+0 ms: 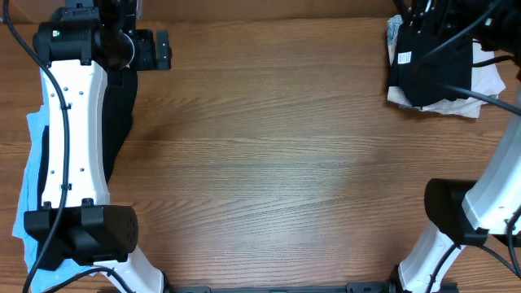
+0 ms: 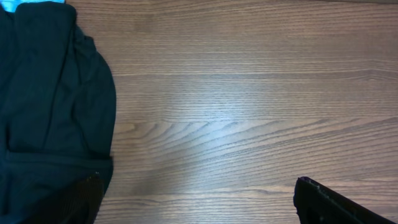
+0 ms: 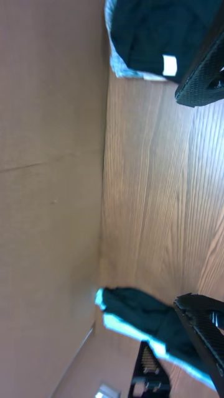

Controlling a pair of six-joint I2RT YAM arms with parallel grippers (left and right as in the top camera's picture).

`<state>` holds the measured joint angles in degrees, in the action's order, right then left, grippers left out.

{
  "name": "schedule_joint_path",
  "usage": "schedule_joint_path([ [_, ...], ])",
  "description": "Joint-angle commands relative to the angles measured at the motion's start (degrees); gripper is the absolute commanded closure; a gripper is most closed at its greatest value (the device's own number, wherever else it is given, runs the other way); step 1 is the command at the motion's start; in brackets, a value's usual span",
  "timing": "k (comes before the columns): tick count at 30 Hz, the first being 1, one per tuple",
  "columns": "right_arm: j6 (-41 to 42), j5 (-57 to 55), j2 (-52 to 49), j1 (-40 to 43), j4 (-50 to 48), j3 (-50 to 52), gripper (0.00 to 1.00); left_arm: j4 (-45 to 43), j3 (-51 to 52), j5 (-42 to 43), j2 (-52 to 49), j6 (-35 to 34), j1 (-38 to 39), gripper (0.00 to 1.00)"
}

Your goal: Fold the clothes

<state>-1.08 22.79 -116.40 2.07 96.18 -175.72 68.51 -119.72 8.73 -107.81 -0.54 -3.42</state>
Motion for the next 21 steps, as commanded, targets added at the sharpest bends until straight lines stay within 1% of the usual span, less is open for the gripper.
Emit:
schedule_joint_path([
  [1,-3.9,-7.2,3.6,-3.3,-0.8,0.9,0.00,-0.2,-0.4,-0.3,-0.7,-0.8,-0.3,0.00],
  [3,-3.9,-10.2,5.8,-5.2,-3.0,2.6,0.00,-0.2,-0.4,-0.3,-0.7,-0.8,-0.3,0.00],
  [6,-3.9,-12.9,10.0,-6.8,-8.5,7.8,0.00,-0.2,-0.4,-0.3,-0.7,-0.8,-0.3,0.00],
  [11,-3.8,-13.1,18.5,-7.6,-17.0,21.1,0.00,-0.2,-0.4,-0.3,-0.7,-0.8,-0.3,0.00],
  [14,-3.7,-13.1,25.0,-7.6,-23.8,33.1,0.00,-0.2,-0.4,-0.3,-0.7,-0.8,-0.3,0.00],
  [17,-3.7,-13.1,33.0,-7.6,-32.2,47.9,0.00,-0.2,-0.4,-0.3,-0.7,-0.8,-0.3,0.00],
  [20,-3.7,-13.1,41.7,-7.6,-42.9,64.7,0.00,-0.2,-0.4,-0.3,-0.7,-0.8,-0.3,0.00],
  [21,-3.6,-13.1,45.3,-7.6,-47.6,71.7,0.00,-0.2,-0.4,-0.3,-0.7,-0.8,-0.3,0.00],
])
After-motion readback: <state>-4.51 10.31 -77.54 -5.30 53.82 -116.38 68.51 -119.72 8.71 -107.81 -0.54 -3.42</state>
